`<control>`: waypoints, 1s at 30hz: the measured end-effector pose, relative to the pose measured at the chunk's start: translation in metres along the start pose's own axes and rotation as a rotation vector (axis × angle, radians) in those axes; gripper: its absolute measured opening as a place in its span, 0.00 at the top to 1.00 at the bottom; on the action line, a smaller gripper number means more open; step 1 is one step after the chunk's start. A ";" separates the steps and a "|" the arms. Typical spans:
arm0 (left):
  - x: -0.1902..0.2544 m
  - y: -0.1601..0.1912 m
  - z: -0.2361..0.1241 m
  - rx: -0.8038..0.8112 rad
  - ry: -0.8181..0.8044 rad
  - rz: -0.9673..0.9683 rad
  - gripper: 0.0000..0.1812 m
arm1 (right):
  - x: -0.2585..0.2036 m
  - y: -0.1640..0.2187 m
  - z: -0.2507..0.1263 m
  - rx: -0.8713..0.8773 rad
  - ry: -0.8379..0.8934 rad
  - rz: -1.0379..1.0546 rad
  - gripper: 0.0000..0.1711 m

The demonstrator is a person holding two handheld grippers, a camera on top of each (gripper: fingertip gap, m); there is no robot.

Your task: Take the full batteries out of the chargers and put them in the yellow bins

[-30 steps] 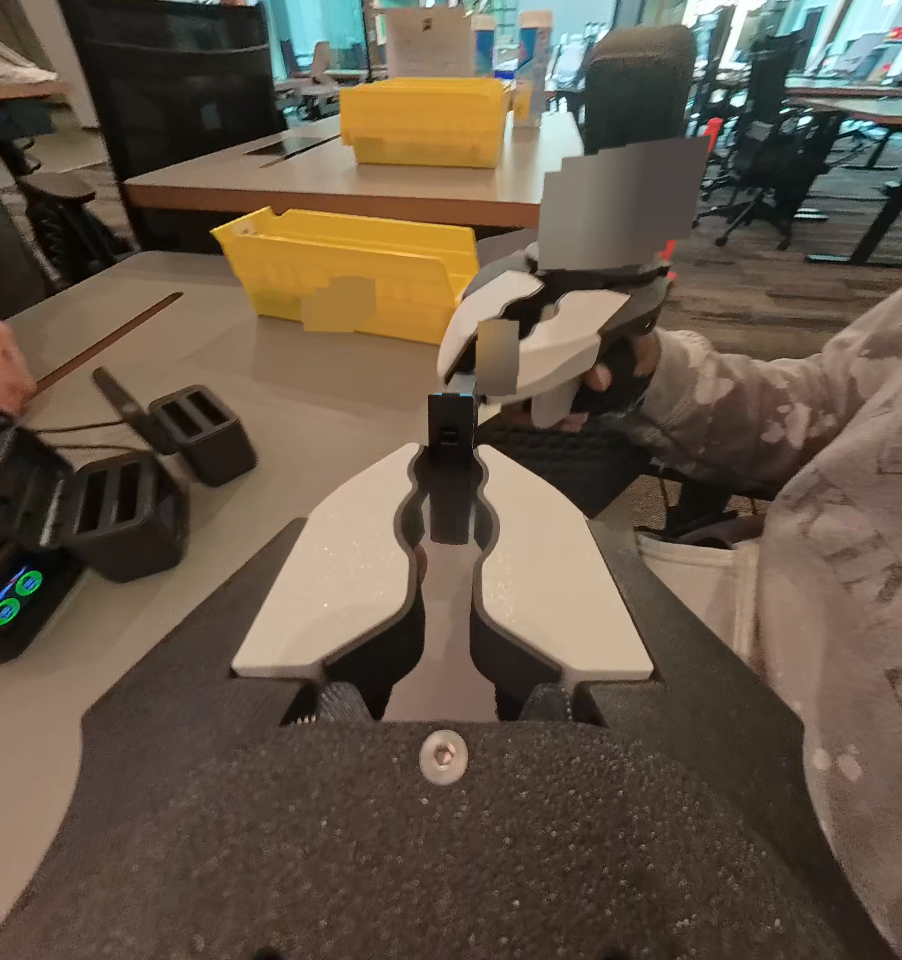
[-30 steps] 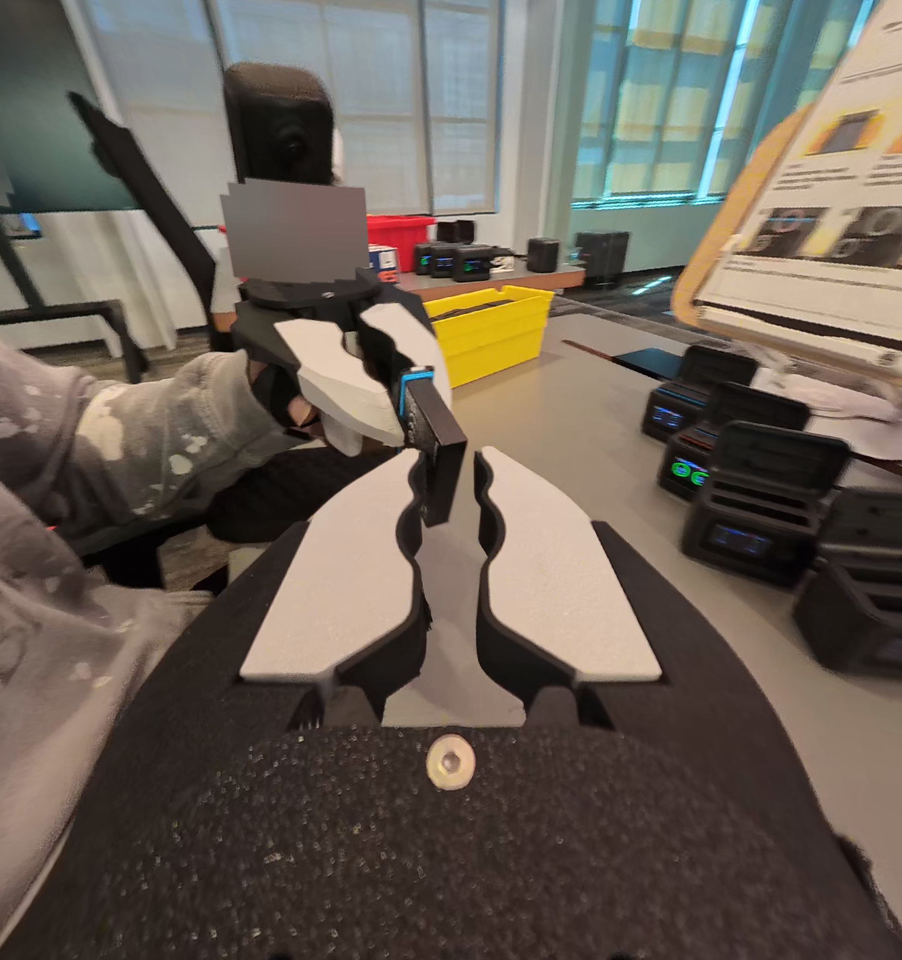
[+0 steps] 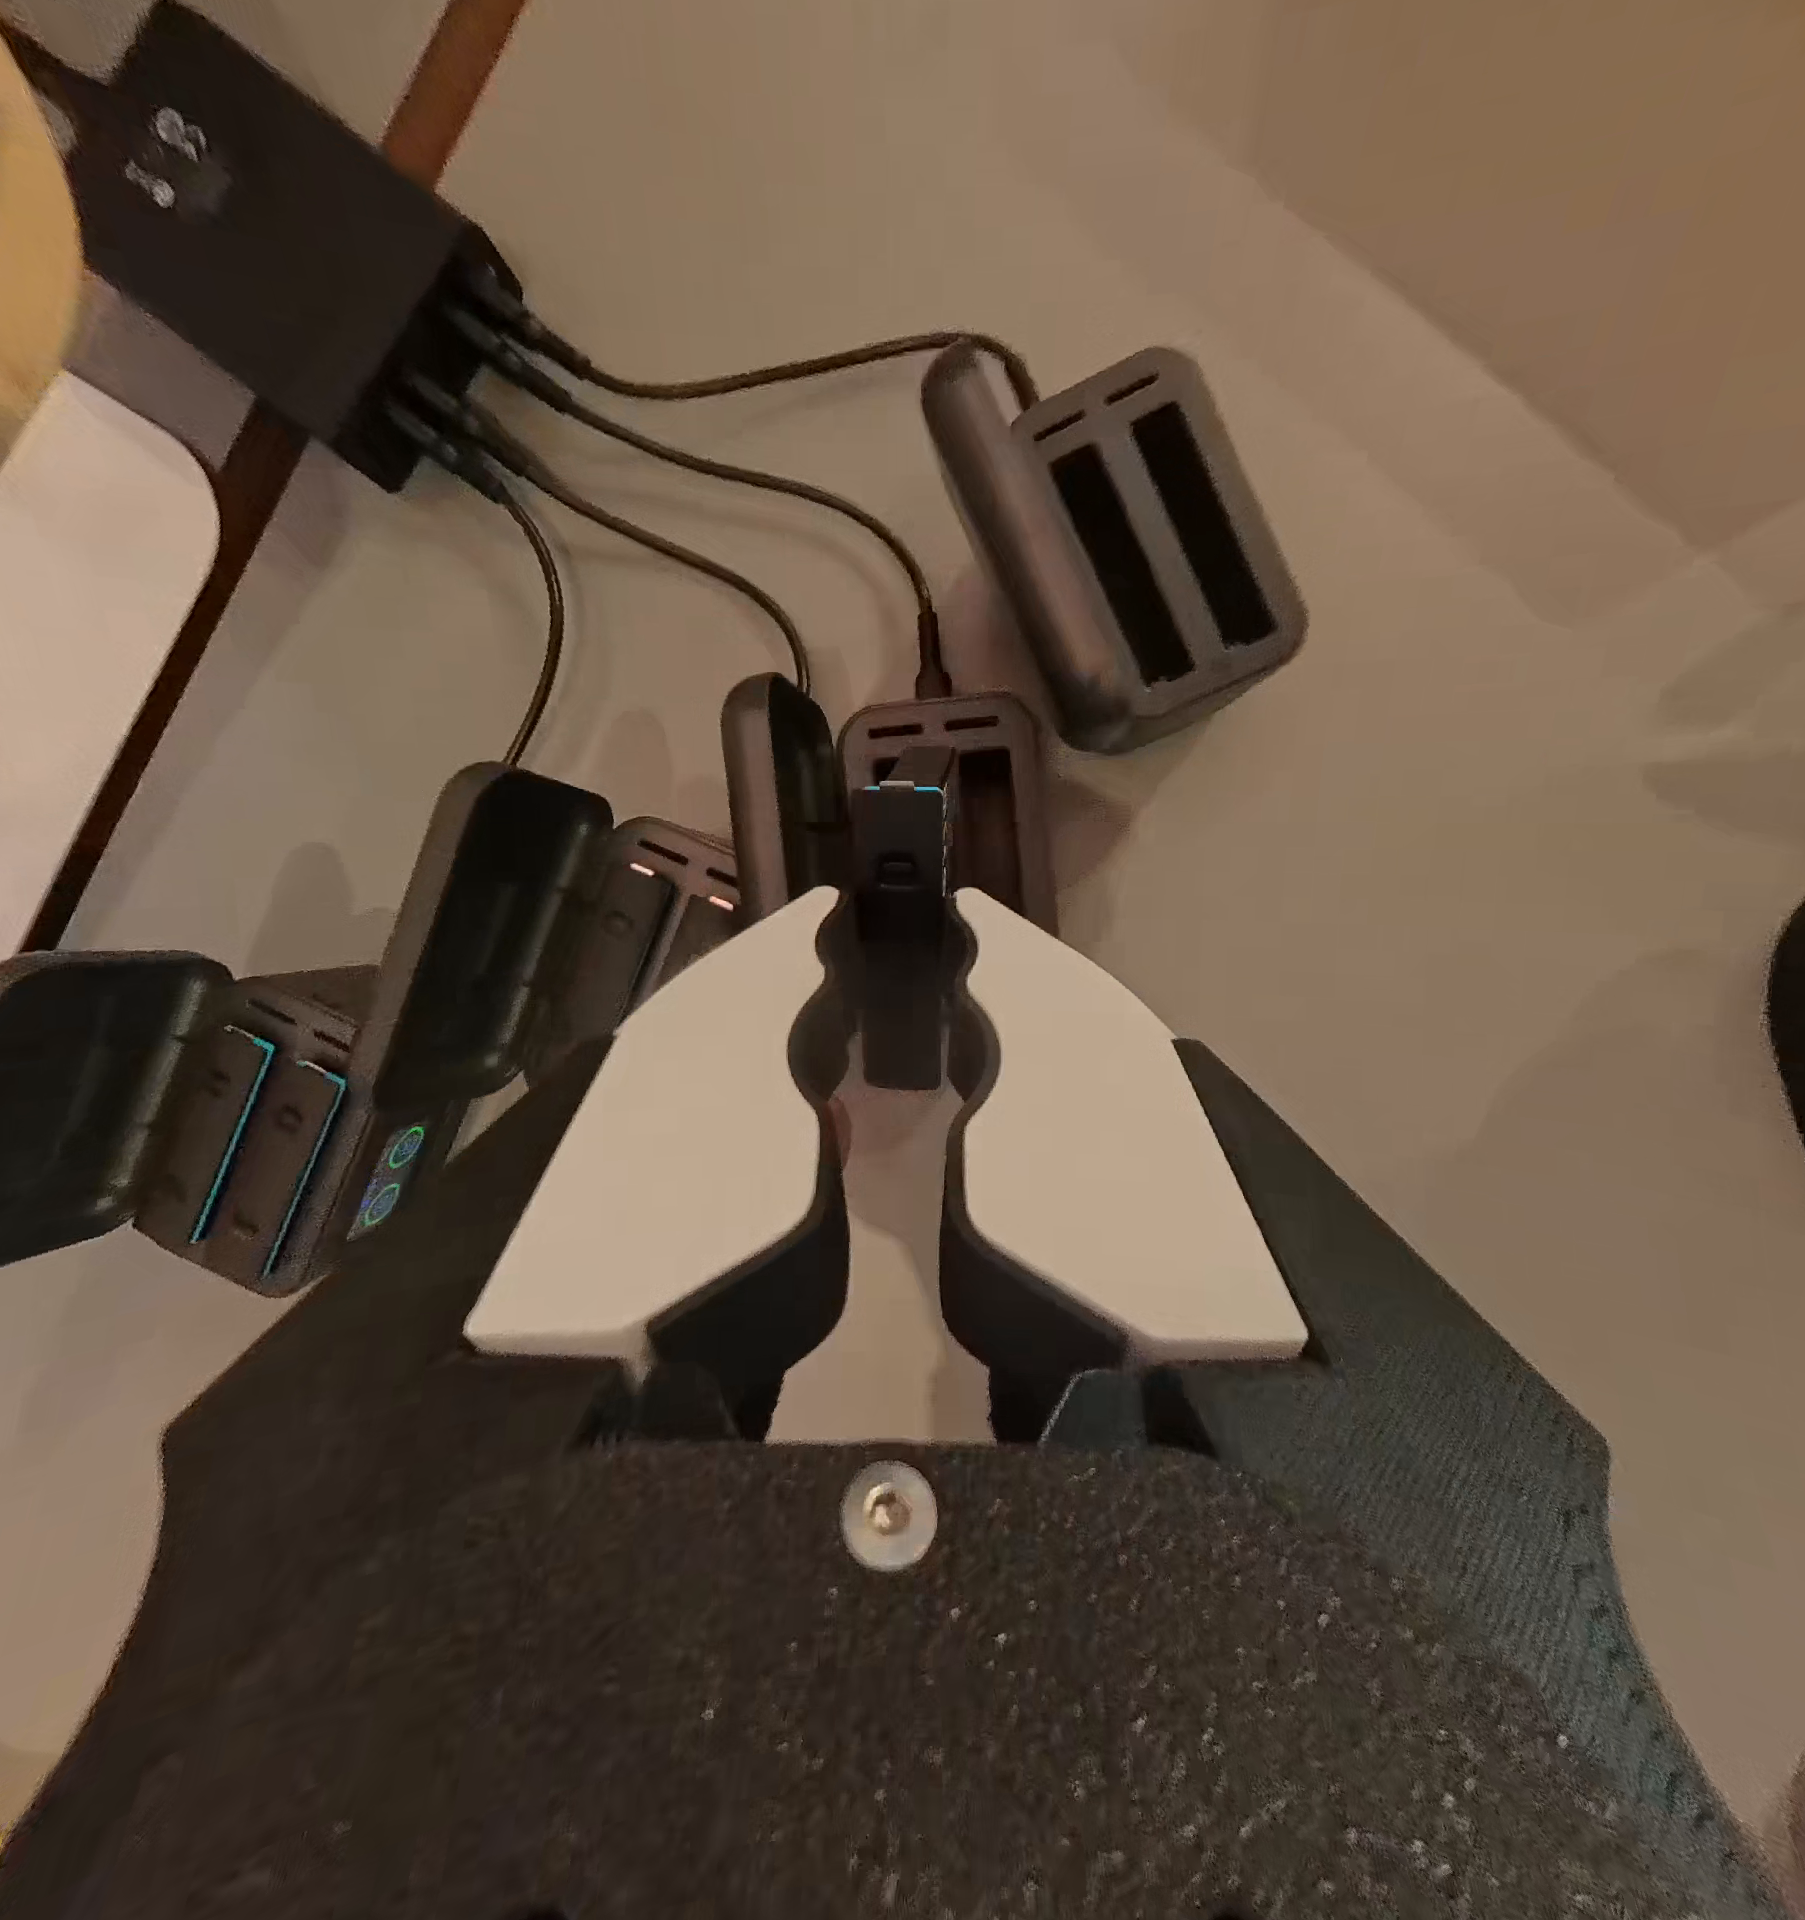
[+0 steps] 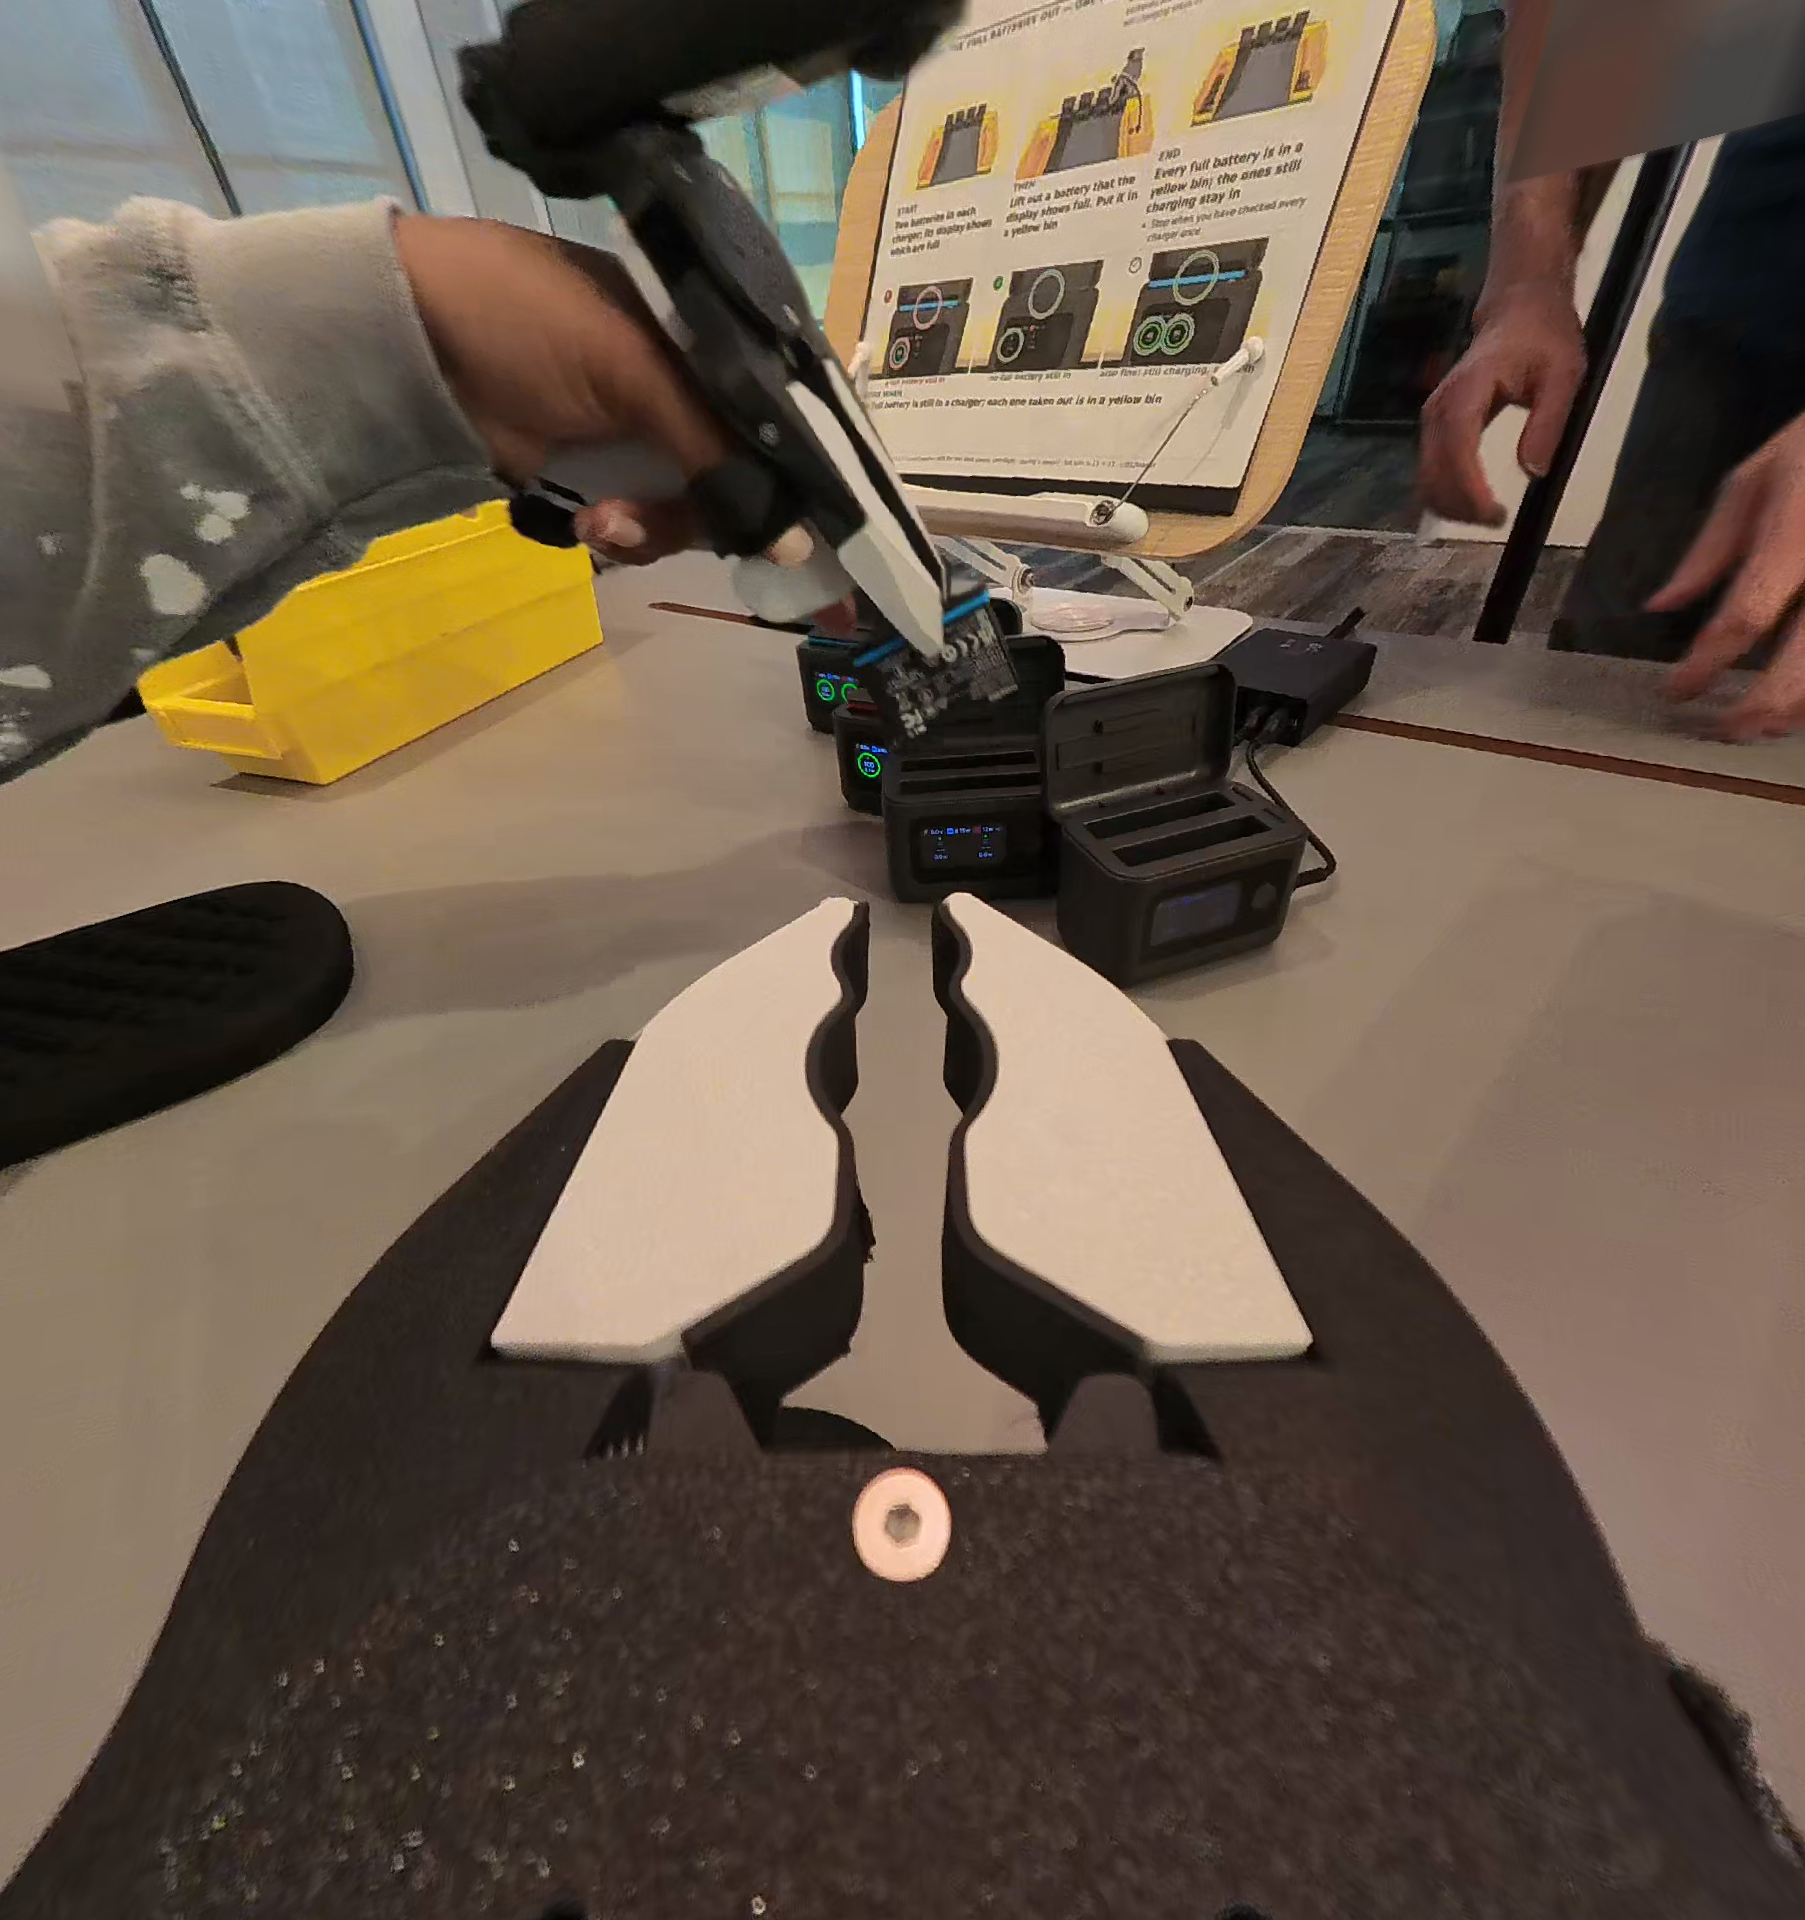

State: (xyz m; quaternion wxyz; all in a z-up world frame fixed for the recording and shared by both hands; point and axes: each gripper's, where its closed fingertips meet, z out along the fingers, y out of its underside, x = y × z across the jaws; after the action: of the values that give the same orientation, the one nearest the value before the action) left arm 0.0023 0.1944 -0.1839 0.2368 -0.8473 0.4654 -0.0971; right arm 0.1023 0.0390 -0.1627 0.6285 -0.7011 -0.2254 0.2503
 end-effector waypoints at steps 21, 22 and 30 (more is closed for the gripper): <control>-0.005 0.001 0.021 -0.366 -0.044 0.066 0.91 | -0.006 -0.004 -0.005 0.025 -0.043 0.003 0.94; -0.005 0.002 0.021 -0.377 -0.041 0.069 0.92 | -0.006 -0.004 -0.005 0.027 -0.044 0.004 0.94; -0.008 0.007 0.026 -0.427 -0.005 0.043 0.92 | -0.006 -0.006 -0.007 0.039 -0.054 0.022 0.94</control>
State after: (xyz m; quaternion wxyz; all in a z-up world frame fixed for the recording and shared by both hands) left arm 0.0024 0.2056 -0.2092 0.0549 -0.8685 0.4926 0.0108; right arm 0.1020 0.0302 -0.1554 0.6330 -0.6840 -0.2296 0.2805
